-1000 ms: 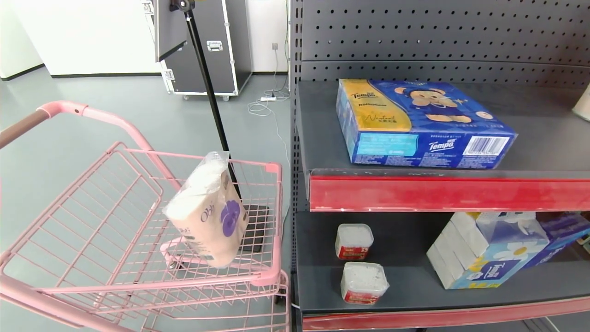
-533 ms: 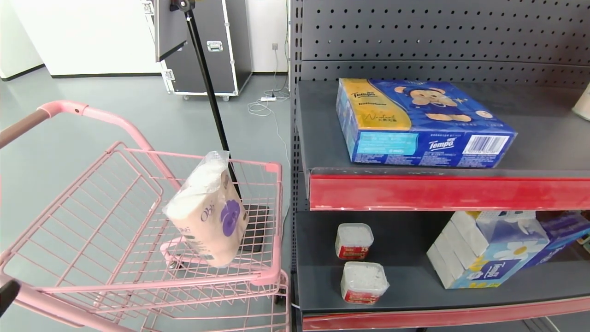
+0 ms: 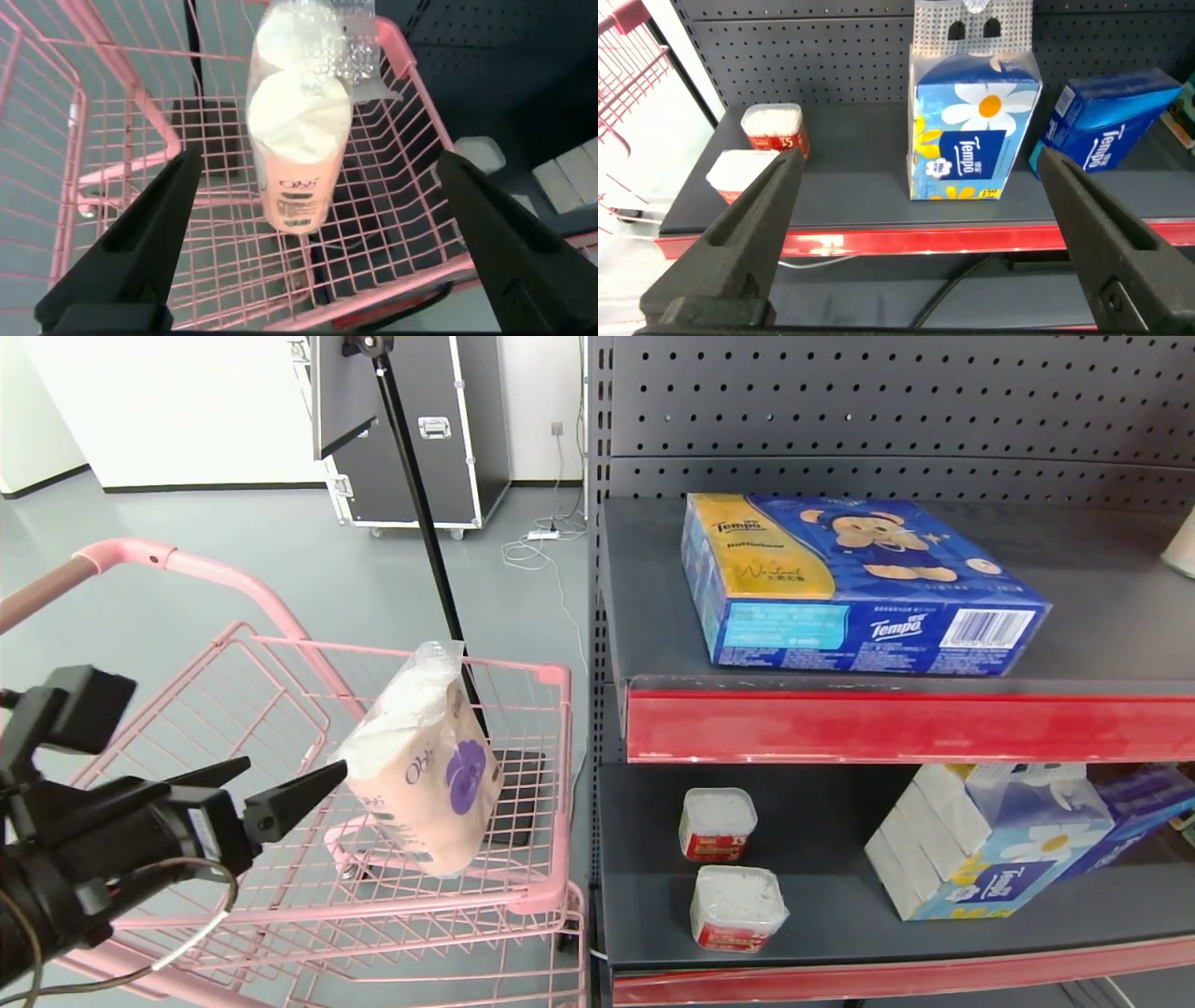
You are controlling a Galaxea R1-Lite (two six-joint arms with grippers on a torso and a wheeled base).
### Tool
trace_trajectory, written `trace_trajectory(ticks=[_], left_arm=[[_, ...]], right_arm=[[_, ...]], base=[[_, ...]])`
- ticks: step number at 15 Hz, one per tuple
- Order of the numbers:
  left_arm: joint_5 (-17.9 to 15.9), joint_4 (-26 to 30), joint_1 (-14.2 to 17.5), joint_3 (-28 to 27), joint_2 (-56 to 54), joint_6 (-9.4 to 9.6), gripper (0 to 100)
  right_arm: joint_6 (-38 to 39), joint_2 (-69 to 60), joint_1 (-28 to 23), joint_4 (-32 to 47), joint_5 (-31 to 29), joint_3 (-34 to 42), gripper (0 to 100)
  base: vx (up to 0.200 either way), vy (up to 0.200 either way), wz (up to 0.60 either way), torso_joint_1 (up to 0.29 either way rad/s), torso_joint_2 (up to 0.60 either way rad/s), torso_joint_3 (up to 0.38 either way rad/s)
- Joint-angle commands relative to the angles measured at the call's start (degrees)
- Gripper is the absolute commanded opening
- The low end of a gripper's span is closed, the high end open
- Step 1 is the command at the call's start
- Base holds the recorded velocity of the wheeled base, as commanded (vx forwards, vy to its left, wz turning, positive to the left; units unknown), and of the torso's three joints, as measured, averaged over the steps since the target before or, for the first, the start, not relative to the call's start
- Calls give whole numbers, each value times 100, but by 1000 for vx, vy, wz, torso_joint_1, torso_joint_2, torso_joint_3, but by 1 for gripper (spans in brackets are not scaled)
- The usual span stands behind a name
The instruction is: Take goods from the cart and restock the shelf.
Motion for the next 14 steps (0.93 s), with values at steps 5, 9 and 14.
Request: trace_trajectory(ticks=[5,9,14], left_arm=[[11,-767,-294,113,1477,42,100],[196,-1663,-487,113,2242,235,100],[503,-2525,-636,25,3120,244,100]], right_arm=[[-1,5,6,-1,1,1,100],[-1,5,6,-1,1,1,100],[-1,5,6,-1,1,1,100]], base=[[0,0,0,0,0,0],[0,0,0,0,0,0],[0,0,0,0,0,0]])
